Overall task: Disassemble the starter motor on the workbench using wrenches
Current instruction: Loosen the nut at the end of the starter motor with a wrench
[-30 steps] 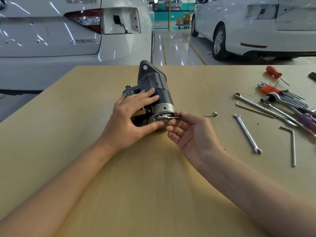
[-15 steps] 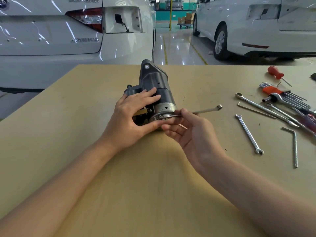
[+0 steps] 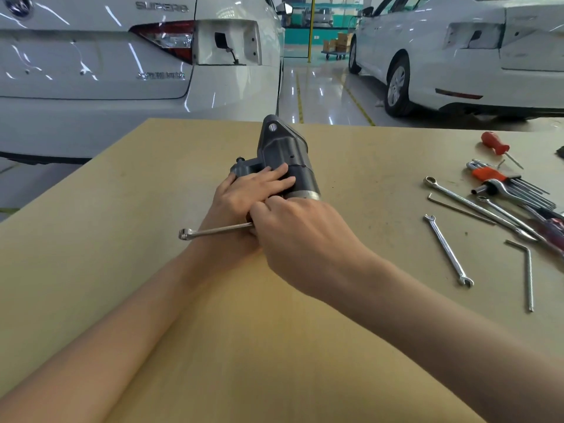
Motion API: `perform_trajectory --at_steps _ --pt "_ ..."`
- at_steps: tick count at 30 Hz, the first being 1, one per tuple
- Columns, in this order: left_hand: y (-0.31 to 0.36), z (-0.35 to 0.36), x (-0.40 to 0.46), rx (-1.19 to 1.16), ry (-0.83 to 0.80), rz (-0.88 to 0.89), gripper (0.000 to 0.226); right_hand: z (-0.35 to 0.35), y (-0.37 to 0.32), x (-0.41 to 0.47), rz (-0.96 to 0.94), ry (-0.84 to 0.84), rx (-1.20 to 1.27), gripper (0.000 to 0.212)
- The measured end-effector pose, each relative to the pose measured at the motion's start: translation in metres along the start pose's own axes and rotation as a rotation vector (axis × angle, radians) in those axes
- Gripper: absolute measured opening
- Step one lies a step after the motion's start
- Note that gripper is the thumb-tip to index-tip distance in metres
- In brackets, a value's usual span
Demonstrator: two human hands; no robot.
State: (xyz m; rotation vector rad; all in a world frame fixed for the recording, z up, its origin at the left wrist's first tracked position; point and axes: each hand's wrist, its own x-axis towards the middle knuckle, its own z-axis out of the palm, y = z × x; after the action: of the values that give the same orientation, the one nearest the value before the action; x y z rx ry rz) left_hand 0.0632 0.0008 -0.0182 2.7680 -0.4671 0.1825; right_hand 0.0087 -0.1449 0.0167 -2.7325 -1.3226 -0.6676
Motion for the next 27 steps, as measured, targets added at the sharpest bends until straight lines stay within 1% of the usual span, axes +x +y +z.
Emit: perform_trajectory --at_steps 1,2,3,4,5,7,10,12,13,15,17,23,27 --pt "0.001 0.003 0.000 -0.020 0.091 0.033 0.062 0.000 0.002 -0.003 -0.011 0.045 0.023 0.009" --pt "0.006 0.004 -0.007 -0.087 0.200 0.068 0.061 0.000 0.005 -0.008 -0.001 0.104 0.083 0.005" --pt "0.009 0.006 -0.018 -0.204 0.305 0.122 0.056 0.001 0.008 -0.013 0.039 0.169 0.170 0.009" --pt "0.010 0.008 -0.026 -0.288 0.379 0.164 0.052 0.004 0.011 -0.018 0.103 0.245 0.288 0.014" --pt "0.010 0.010 -0.031 -0.331 0.415 0.178 0.053 0.007 0.014 -0.023 0.191 0.320 0.458 0.018" --pt "0.011 0.011 -0.031 -0.335 0.420 0.163 0.058 0.014 0.021 -0.032 0.418 0.403 0.876 0.022" --pt "0.010 0.010 -0.028 -0.321 0.423 0.162 0.062 0.023 0.031 -0.036 0.834 0.388 1.521 0.029" --pt "0.010 0.011 -0.028 -0.310 0.432 0.161 0.062 0.031 0.033 -0.035 1.071 0.381 1.840 0.034" --pt "0.011 0.010 -0.028 -0.306 0.431 0.153 0.062 0.033 0.033 -0.034 1.155 0.392 1.954 0.035" --pt "0.011 0.009 -0.028 -0.311 0.428 0.146 0.061 0.036 0.034 -0.032 1.226 0.419 2.071 0.034" --pt "0.011 0.009 -0.028 -0.309 0.422 0.152 0.060 0.035 0.036 -0.032 1.205 0.447 2.125 0.031" --pt "0.011 0.008 -0.028 -0.300 0.424 0.171 0.056 0.030 0.032 -0.033 1.134 0.454 2.154 0.030" --pt "0.012 0.006 -0.030 -0.323 0.406 0.179 0.053 0.029 0.028 -0.033 1.113 0.415 2.174 0.031"
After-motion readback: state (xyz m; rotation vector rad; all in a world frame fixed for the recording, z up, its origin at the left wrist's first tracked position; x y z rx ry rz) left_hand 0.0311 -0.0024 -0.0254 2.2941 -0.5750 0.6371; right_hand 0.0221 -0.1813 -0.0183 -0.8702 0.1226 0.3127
